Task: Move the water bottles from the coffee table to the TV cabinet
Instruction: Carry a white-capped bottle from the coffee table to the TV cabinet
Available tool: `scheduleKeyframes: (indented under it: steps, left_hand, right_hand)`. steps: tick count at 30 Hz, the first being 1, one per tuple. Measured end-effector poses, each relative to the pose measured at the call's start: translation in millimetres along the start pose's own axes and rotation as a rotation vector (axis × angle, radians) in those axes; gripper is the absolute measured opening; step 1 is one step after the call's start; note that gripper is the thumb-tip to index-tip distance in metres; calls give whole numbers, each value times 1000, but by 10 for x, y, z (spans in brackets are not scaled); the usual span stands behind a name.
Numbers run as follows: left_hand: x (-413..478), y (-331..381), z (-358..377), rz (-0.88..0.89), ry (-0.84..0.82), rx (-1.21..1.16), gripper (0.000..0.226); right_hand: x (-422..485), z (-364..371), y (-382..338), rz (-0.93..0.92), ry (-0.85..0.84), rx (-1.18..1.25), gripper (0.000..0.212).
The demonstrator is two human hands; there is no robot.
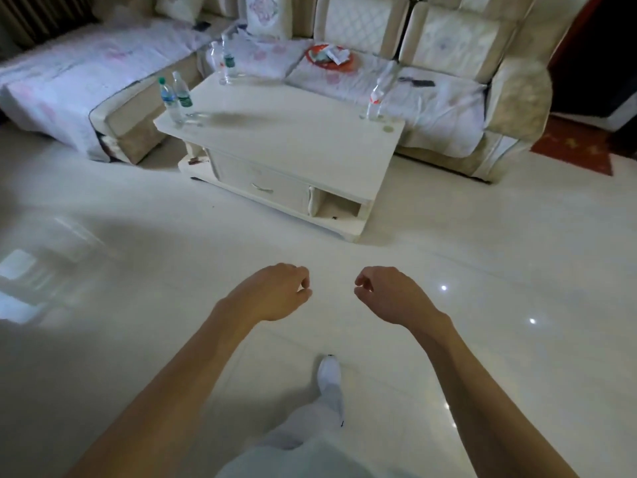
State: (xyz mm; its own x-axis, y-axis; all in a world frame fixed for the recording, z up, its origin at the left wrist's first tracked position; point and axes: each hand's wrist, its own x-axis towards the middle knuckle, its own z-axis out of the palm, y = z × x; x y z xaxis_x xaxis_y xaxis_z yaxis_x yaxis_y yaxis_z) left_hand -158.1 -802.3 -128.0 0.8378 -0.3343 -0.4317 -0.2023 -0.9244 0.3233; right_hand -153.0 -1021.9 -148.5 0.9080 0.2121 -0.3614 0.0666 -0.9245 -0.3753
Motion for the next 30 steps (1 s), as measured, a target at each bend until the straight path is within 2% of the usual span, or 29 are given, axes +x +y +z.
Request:
scheduleKeyframes:
  steps: [12,23,30]
  left_hand:
    - [1757,735,-360,166,-104,33,34]
    - [2550,1309,-887,310,-73,157,34]
    - [2950,1758,-1044,337,-43,307,36]
  right_hand:
    - [651,-845,1141,170,-28,-94,27]
    - [982,-1490,1786,209,76,-107,28]
    - [1153,-1688,2251,209,120,-86,29]
